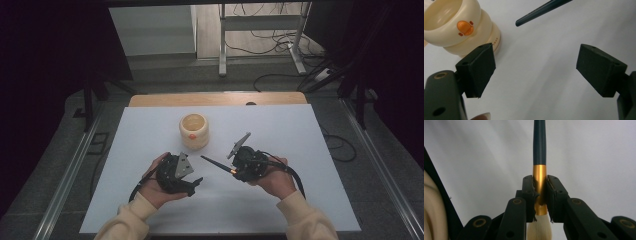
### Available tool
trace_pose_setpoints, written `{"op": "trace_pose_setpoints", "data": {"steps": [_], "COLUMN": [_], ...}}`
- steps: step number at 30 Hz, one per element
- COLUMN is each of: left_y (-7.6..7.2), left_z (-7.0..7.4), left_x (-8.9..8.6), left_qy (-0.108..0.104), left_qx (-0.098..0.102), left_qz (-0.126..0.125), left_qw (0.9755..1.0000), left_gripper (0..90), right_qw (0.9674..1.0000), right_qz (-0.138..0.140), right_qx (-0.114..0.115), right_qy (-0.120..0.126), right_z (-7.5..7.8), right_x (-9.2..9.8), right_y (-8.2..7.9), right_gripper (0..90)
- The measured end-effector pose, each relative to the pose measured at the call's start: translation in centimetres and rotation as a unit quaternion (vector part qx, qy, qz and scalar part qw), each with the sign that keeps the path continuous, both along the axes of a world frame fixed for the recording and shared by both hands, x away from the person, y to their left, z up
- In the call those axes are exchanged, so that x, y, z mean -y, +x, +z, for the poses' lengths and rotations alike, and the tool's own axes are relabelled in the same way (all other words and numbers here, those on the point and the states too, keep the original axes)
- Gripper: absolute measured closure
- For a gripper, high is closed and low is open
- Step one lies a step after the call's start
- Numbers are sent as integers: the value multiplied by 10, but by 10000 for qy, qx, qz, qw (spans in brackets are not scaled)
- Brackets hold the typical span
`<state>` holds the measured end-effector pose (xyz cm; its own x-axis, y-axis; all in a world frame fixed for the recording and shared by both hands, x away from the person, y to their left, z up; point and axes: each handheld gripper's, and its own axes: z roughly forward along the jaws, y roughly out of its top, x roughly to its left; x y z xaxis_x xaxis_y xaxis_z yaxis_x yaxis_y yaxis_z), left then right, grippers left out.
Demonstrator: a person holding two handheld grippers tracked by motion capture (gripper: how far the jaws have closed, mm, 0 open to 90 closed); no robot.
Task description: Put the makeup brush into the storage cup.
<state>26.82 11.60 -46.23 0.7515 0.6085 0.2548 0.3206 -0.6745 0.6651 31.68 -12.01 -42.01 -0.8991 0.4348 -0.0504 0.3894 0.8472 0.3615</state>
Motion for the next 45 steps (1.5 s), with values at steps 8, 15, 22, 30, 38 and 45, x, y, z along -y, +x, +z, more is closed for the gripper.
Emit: {"op": "trace_pose_setpoints", "data": {"steps": [8, 15, 22, 30, 38, 45], "left_y": [2, 3, 4, 6, 6, 8], "left_z": [-2, -4, -3, -1, 3, 10], "left_x": [2, 7, 14, 32, 46, 47], "left_qy": [22, 109, 231, 507, 600, 674], "left_qx": [-13, -35, 65, 316, 488, 594], "left_qz": [7, -229, -370, -622, -795, -821], "left_qw": [10000, 9997, 9990, 9963, 9938, 9926], "left_gripper": [165, 167, 181, 213, 238, 241], "right_qw": [10000, 10000, 9998, 9998, 9998, 9998], "right_qz": [11, 90, 161, 148, 151, 126], "right_qx": [-7, 1, -22, -90, -116, -110], "right_qy": [10, 42, 83, 89, 102, 94], "right_z": [0, 3, 3, 3, 2, 2], "right_x": [1, -1, -4, -2, -2, 0], "right_y": [0, -3, -5, -5, -5, -4], "right_gripper": [780, 780, 780, 780, 779, 780]}}
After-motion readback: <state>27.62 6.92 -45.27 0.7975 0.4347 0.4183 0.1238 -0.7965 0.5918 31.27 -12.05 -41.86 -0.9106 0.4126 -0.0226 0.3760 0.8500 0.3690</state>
